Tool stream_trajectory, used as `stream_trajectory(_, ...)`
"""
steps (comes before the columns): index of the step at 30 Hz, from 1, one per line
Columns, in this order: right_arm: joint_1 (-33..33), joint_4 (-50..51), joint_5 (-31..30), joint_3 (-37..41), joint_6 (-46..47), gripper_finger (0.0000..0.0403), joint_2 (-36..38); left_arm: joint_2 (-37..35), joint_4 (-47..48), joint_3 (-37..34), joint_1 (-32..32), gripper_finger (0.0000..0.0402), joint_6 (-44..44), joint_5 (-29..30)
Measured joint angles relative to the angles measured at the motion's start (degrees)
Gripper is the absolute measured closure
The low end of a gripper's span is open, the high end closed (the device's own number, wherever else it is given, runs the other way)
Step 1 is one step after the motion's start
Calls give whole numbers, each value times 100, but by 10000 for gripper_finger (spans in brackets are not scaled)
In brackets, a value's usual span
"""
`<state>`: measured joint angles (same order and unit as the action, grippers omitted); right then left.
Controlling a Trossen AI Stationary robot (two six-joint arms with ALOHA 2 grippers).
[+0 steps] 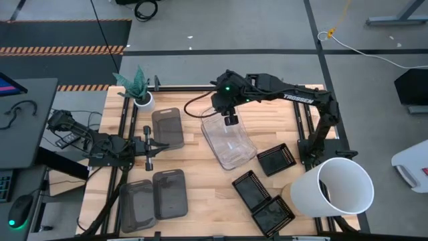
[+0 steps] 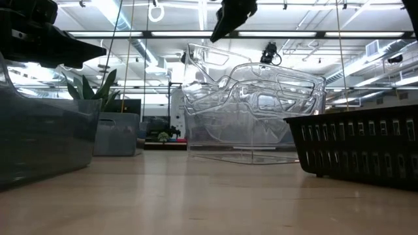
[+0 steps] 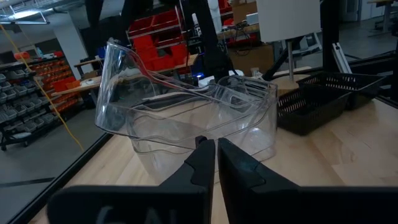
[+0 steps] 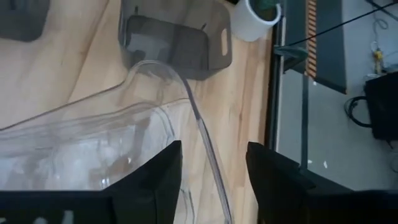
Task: Stack baskets by color
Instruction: Stack the right transparent bin on the left transparent bin
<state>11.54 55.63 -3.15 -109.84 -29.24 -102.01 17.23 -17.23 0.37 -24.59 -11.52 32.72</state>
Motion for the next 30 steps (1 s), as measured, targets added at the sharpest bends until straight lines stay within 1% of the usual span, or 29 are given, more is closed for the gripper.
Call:
stream_trajectory(7,-287,390,-31,0,697,215,440,-2,-125,0,1,368,14,-1)
stream_trajectory(9,-372,601,-44,0,929,215,521,-2,-192,-1,-1,366,267,-1)
stream_trajectory(13,-445,910,-18,123,1429,215,643,0,-221,1,-1,367,1080,-5)
stream_trajectory(15,-473,860,-18,415,1600,215,754,-2,-225,1,2,370,1524,-5)
stream_trajectory(17,-523,607,-31,839,1668,215,915,0,-224,0,1,372,1897,-7)
stream_trajectory(21,-661,4,-1,1743,1844,215,1338,0,-230,35,13,374,2313,-54)
stream_trajectory(24,-740,-296,-69,2265,2103,215,1706,159,218,424,72,377,2383,-173)
stream_trajectory(26,-780,-388,-265,2539,2316,215,1900,336,504,729,144,382,2386,-179)
stream_trajectory(30,-817,-345,-655,2992,2819,216,2134,914,912,1305,425,390,2303,-141)
